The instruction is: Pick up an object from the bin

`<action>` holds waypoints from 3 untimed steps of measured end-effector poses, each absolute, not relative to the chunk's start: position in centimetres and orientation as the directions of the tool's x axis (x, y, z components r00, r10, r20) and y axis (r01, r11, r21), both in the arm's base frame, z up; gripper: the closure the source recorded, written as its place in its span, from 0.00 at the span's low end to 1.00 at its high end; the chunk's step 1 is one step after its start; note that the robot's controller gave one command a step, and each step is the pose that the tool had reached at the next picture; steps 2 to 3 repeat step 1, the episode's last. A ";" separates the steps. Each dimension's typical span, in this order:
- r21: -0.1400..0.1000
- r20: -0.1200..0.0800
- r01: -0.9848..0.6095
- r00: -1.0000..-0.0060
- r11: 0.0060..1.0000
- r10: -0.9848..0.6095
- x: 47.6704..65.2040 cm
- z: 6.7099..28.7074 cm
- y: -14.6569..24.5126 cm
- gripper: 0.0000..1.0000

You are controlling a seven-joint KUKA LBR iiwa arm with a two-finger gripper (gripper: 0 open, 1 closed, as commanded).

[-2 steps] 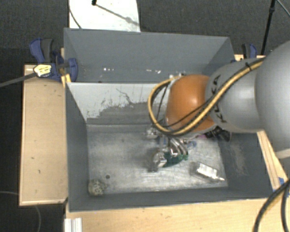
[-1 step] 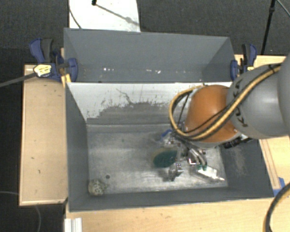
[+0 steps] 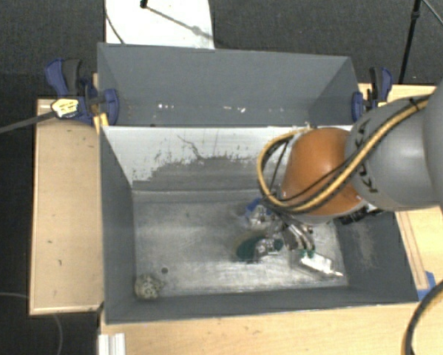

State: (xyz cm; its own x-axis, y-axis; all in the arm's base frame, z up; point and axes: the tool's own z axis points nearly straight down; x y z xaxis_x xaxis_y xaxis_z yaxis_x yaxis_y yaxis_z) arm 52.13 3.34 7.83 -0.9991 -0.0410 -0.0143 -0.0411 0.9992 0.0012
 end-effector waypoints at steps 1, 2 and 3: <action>-0.004 -0.009 -0.224 -0.975 0.975 -0.224 54.2 20.6 -2.5 1.00; -0.004 -0.009 -0.224 -0.975 0.975 -0.224 54.2 20.6 -2.5 1.00; -0.004 -0.009 -0.224 -0.975 0.975 -0.224 54.2 20.6 -2.5 1.00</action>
Offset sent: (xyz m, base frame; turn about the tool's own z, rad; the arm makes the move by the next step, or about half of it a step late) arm 0.0179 -0.0562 0.1238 -0.1884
